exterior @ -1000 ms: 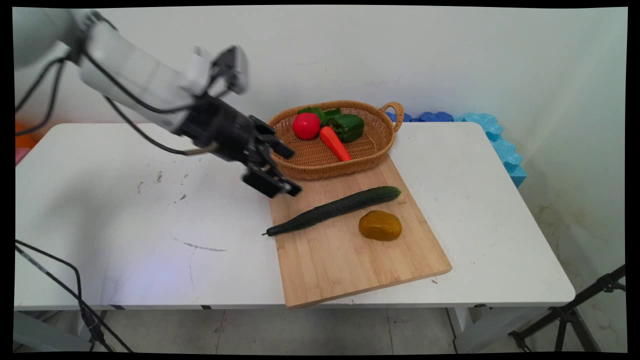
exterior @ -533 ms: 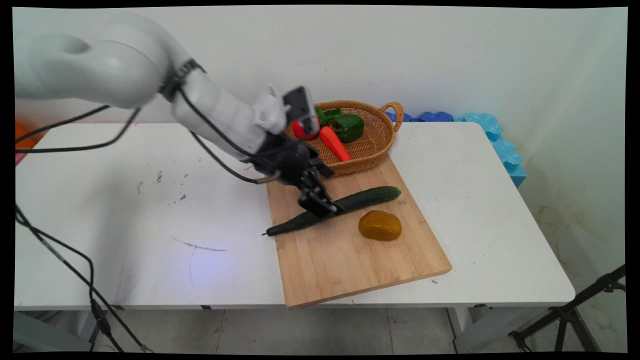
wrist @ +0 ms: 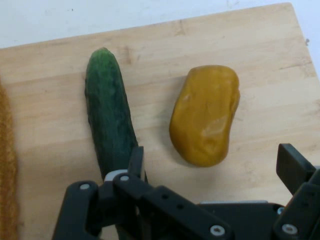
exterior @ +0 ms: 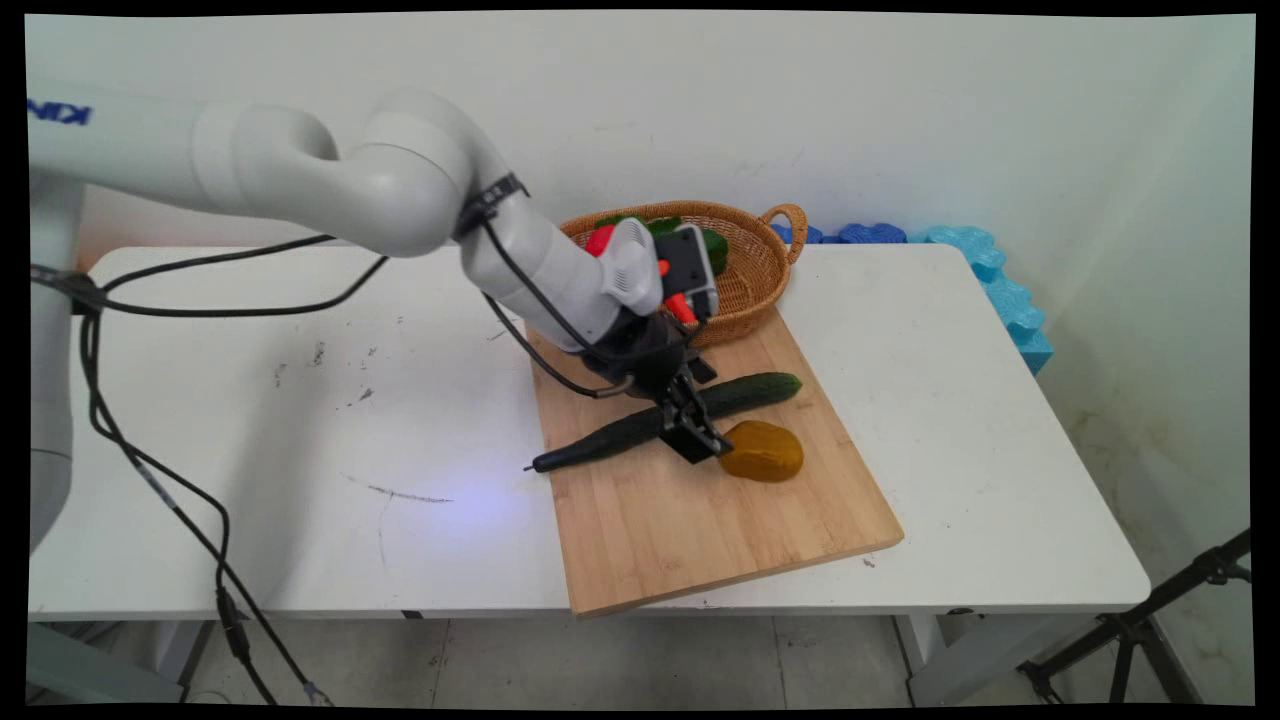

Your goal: Pick up the potato from the cutting board

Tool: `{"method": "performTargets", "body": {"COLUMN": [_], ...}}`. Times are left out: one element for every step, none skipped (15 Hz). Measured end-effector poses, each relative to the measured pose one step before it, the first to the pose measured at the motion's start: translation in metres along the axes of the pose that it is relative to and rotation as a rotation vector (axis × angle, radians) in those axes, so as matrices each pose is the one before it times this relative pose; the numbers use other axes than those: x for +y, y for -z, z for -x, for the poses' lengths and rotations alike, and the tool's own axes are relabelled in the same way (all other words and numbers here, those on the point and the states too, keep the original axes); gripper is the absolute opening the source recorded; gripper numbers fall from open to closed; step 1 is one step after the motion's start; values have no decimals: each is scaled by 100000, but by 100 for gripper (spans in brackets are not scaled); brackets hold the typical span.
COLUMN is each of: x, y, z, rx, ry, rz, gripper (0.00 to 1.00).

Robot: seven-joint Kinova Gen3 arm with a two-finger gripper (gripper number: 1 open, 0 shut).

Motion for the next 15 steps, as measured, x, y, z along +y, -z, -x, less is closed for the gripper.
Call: {"method": "performTargets", "body": {"x": [-28, -26, -18, -12, -24, -35, -34, -46, -41, -44, -73, -65, -39, -37, -28], "y": [-605, -652, -605, -485, -507, -482, -375, -333, -220, -206, -294, -358, -247, -231, -205], "z": [-169, -174, -148, -100, -80, -88, -61, -53, -38, -49, -54, -84, -69, -53, -34], "rx": [-558, -592, -535, -427, -459, -432, -363, -277, -173, -126, -184, -98, -70, -98, -153], "ry": [-598, -614, -588, -505, -541, -579, -492, -469, -292, -370, -579, -626, -444, -379, -375], "rz": [130, 194, 227, 215, 241, 243, 138, 41, 14, -13, -53, 42, 32, 17, -53], "gripper": [100, 100, 100, 100, 100, 100, 100, 100, 100, 100, 100, 100, 100, 100, 100]}}
